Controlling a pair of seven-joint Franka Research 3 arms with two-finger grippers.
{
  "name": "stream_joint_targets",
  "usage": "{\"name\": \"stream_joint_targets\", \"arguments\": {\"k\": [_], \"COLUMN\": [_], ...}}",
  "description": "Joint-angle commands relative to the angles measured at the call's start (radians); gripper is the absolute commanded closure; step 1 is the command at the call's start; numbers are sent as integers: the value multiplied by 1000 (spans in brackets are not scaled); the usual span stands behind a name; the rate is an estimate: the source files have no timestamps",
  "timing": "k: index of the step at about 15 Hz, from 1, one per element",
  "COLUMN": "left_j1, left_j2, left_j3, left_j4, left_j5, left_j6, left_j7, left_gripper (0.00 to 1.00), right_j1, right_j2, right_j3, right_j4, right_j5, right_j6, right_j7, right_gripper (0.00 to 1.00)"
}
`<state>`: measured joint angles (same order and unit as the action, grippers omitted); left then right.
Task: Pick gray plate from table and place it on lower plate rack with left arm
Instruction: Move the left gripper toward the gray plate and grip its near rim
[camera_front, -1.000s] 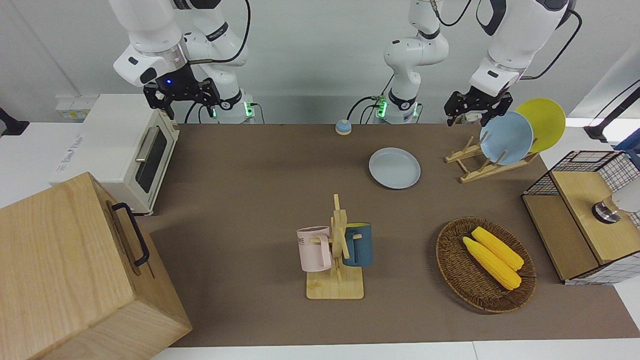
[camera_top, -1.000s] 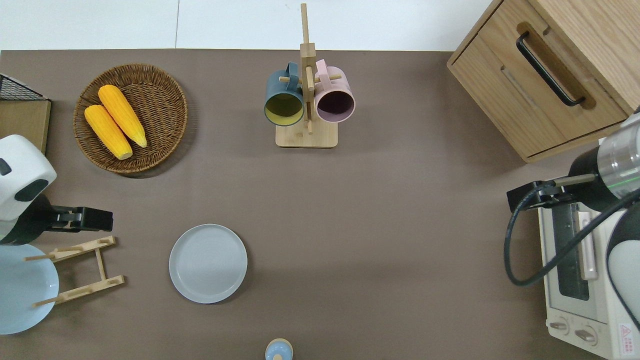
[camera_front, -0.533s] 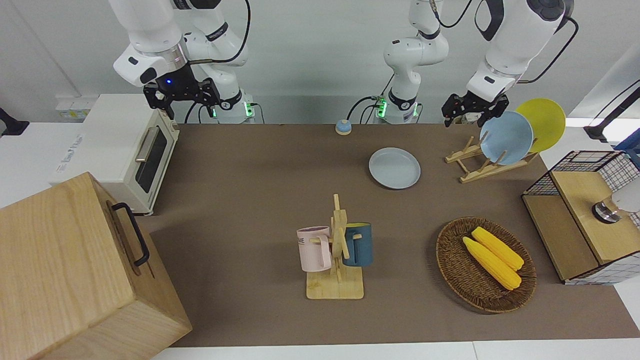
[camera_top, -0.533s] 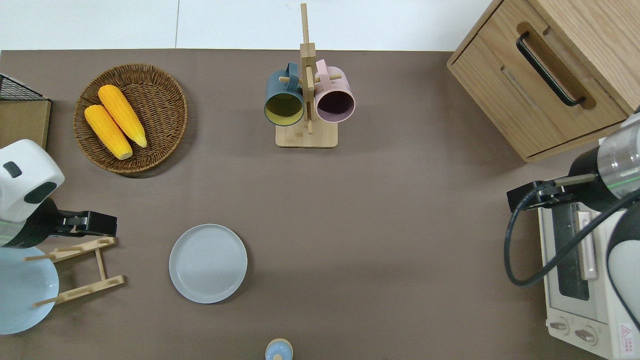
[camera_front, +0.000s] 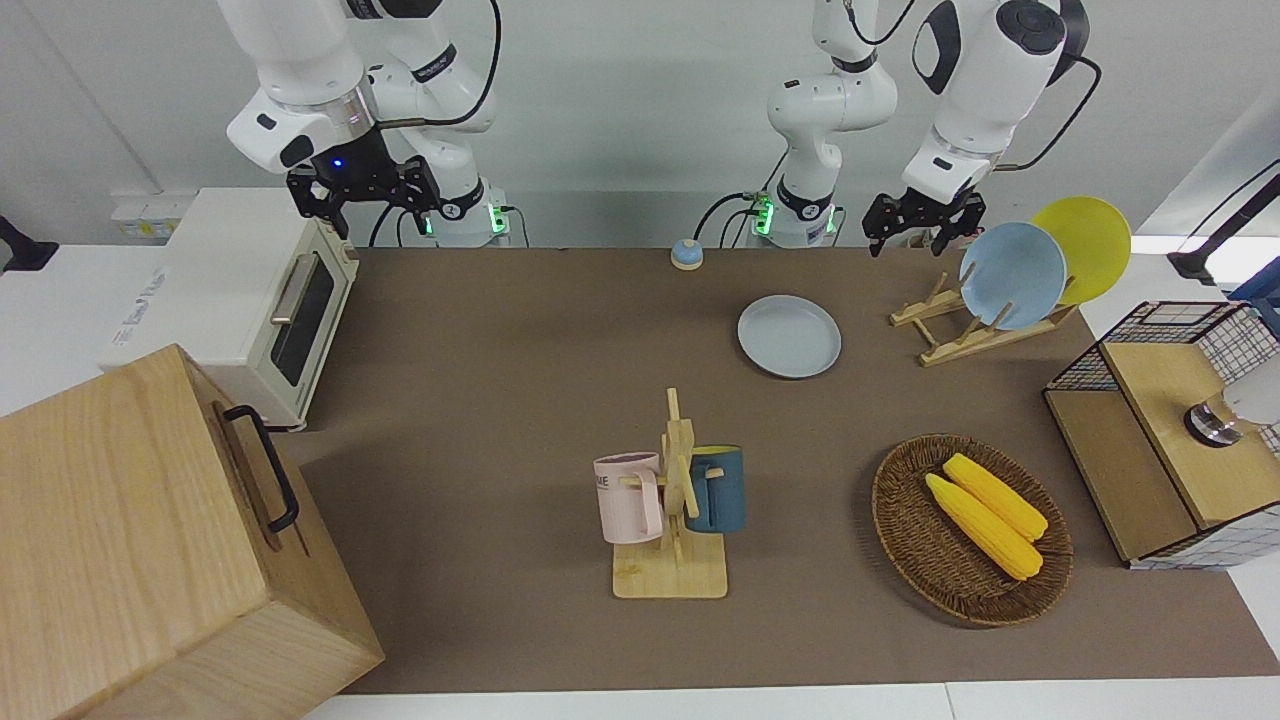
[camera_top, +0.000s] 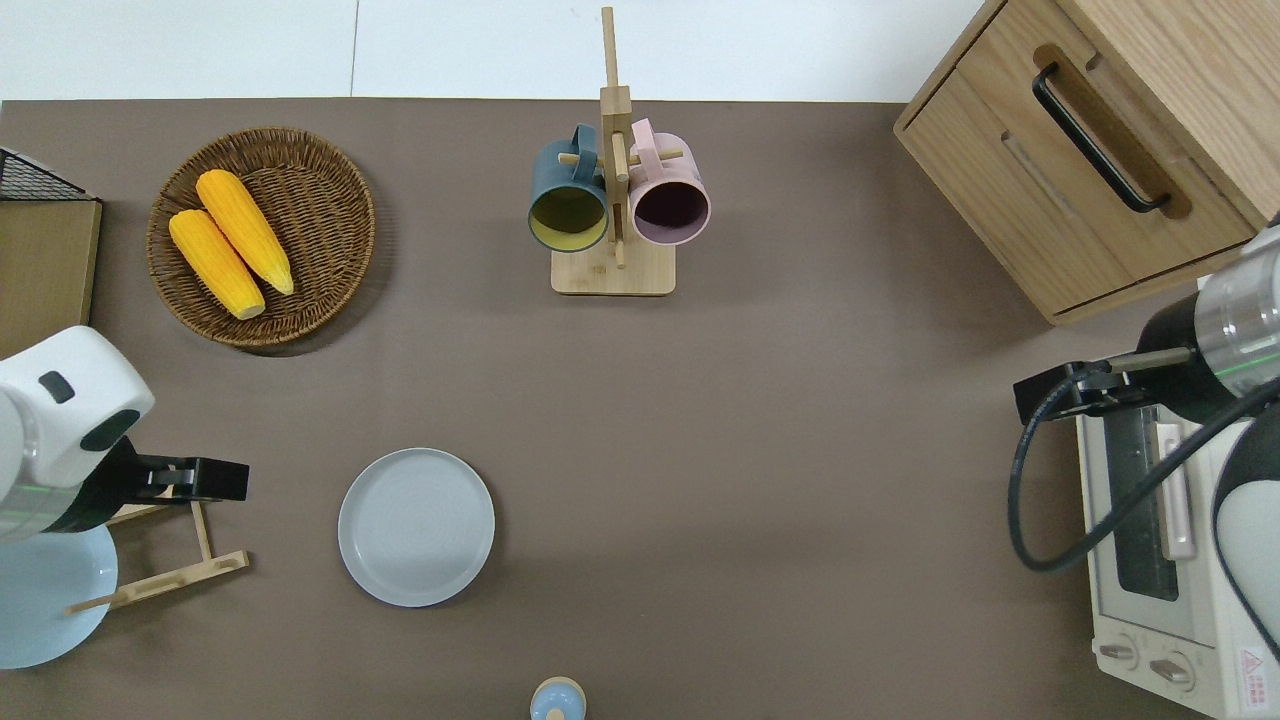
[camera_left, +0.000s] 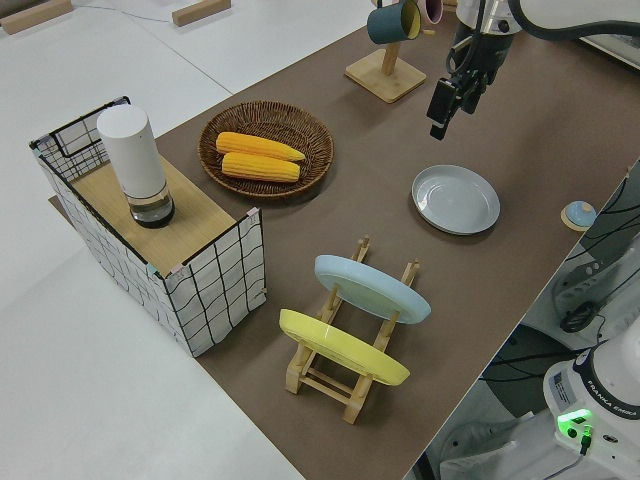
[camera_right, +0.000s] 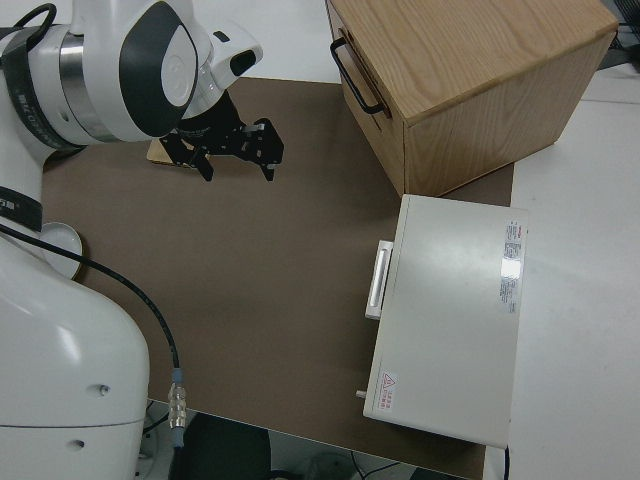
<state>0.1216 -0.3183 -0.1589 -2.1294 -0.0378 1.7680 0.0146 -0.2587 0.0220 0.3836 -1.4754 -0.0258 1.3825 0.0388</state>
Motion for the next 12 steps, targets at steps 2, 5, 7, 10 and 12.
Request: {"name": "stream_joint_targets", "arguments": {"k": [2,5,7,10,12], "left_j1": [-10,-25,-42,-54,-63], "left_j2": [-47,-51,-50,-47,-32], "left_j3": [-2,-2,-4,-4,-4], "left_j4": [-182,-294,-354,-453,-484], "left_j5": [-31,-53,-65,-67,-83], "left_j6": [174,309,381,505,553], "left_j7": [-15,-15,-15,-15,-16], "left_gripper": [7,7,5,7,7], "right_j1": [-24,-24,-24,-24,-24], "right_j2": [-4,-2,-2,-4,-2], "right_j3": [21,20,21,21,21], "right_j4": [7,7,6,7,7], "right_j5": [-6,-6,-6,-6,-6], "right_j6": [-13,-11,-11,-11,-13], "right_j7": [12,12,12,12,12], "right_gripper": [17,17,17,17,17]}}
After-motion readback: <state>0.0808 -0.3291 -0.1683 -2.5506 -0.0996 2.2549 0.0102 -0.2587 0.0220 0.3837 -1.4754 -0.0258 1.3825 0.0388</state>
